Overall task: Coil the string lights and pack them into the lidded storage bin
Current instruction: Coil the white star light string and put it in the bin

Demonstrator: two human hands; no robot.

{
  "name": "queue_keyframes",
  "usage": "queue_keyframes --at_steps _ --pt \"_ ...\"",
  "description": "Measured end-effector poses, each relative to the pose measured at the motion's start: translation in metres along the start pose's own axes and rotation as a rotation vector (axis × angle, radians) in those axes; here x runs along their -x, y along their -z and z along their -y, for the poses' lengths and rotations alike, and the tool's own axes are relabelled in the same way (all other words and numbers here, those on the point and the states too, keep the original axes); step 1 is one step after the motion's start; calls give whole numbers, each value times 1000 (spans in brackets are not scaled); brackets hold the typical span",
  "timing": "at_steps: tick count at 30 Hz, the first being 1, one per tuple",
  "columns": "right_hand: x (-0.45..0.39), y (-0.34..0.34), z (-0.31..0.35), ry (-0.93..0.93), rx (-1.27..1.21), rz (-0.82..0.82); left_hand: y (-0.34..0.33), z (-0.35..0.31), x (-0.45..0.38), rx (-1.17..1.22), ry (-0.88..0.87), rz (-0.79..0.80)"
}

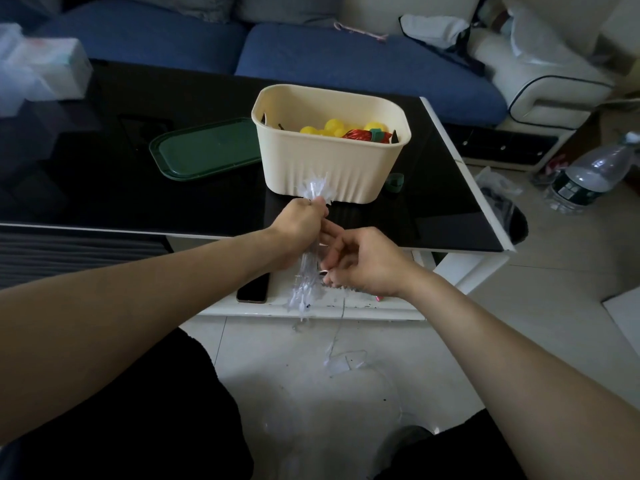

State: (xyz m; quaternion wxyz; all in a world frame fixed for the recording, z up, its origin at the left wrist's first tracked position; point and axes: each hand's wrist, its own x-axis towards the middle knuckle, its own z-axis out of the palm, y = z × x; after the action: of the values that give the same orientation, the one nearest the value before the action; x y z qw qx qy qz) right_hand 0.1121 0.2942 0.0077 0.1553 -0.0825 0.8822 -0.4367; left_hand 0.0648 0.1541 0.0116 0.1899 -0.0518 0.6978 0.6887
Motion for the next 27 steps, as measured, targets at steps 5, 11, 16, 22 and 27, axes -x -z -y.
queue_keyframes --at_steps 5,11,16,22,27 --pt "0 0 5 -58 91 -39 -2 3 0 -124 61 52" --pt "0 -7 12 -48 318 -147 -4 5 2 -246 68 132" --pt "-5 -12 10 -13 329 -375 -1 4 3 -234 77 125" --pt "-7 -8 5 29 248 -397 1 5 9 -309 38 134" --pt "-10 -5 -5 -33 109 -362 8 0 7 -246 -7 102"
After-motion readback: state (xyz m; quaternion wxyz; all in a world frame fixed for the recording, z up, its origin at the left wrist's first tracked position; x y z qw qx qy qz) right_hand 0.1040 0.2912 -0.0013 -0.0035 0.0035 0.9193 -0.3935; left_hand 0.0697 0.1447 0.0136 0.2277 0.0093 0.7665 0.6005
